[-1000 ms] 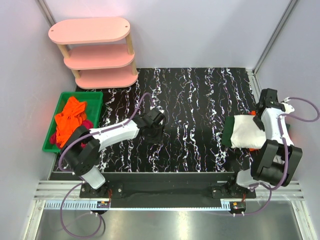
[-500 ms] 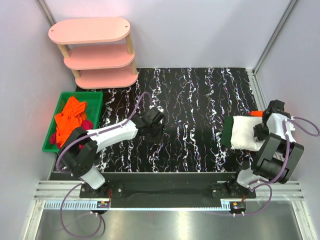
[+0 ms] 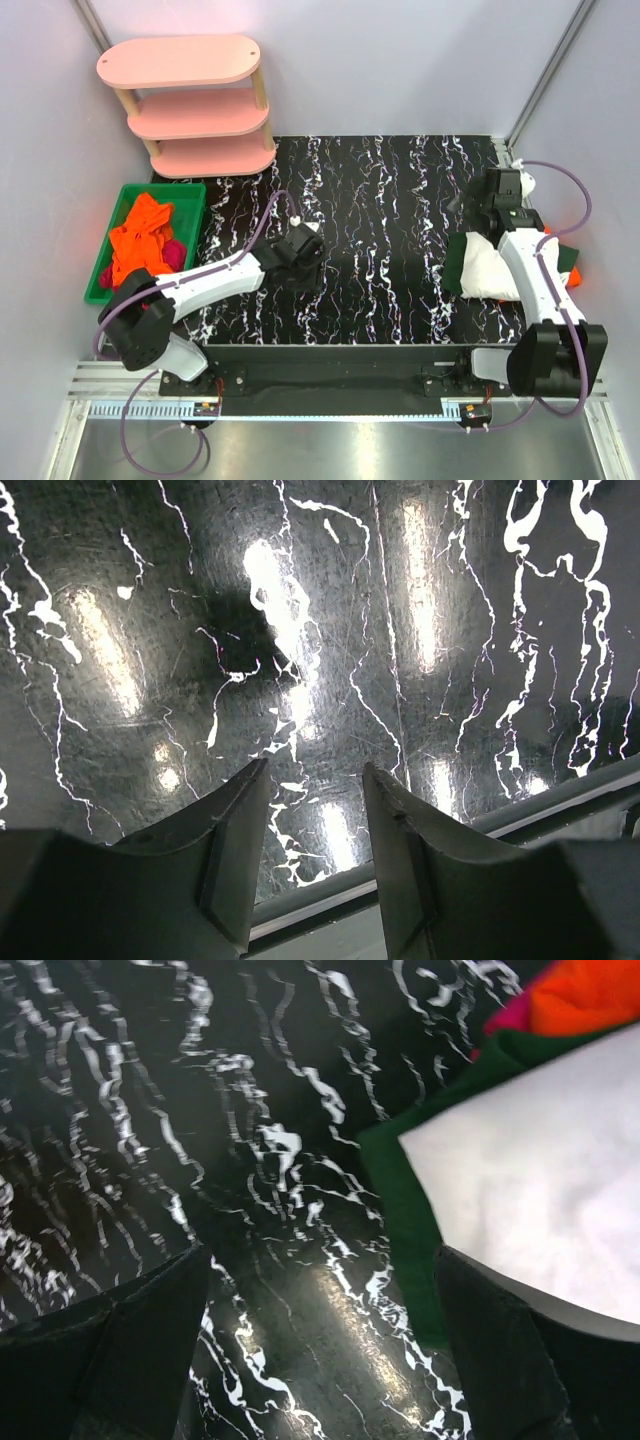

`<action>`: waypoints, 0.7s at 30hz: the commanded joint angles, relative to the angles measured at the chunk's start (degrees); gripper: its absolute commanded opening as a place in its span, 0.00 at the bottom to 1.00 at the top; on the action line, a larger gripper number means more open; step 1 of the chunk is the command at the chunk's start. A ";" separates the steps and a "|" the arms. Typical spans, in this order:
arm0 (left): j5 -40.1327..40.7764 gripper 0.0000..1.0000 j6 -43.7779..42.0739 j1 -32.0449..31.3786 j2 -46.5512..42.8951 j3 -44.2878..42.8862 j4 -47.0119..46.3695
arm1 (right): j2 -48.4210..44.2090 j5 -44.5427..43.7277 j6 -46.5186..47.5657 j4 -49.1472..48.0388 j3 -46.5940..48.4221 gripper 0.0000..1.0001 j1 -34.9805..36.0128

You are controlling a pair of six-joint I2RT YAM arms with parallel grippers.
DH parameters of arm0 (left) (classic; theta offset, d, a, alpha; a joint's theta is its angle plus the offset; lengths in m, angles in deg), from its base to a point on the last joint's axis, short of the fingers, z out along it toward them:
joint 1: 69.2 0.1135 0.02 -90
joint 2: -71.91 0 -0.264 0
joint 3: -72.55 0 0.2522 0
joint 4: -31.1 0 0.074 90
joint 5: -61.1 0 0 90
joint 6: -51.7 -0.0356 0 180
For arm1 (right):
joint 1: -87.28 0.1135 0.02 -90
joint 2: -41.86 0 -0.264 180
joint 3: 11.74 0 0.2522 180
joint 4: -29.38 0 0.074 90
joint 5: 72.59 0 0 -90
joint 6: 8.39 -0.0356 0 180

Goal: Fold and stack the t-shirts
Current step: Put the neatly folded tshirt into the corner of the board with the right arm

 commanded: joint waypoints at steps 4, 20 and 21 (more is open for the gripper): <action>7.63 0.47 2.48 -0.73 -4.04 1.66 -0.55 | -5.84 -0.85 8.60 -1.90 -1.81 1.00 12.33; 23.90 0.50 2.31 -3.72 -10.81 -1.42 8.69 | 3.74 -24.50 12.22 -0.15 8.20 1.00 56.01; 24.69 0.51 2.31 -3.72 -10.99 -1.24 8.78 | 3.83 -24.85 11.69 0.21 7.77 1.00 57.07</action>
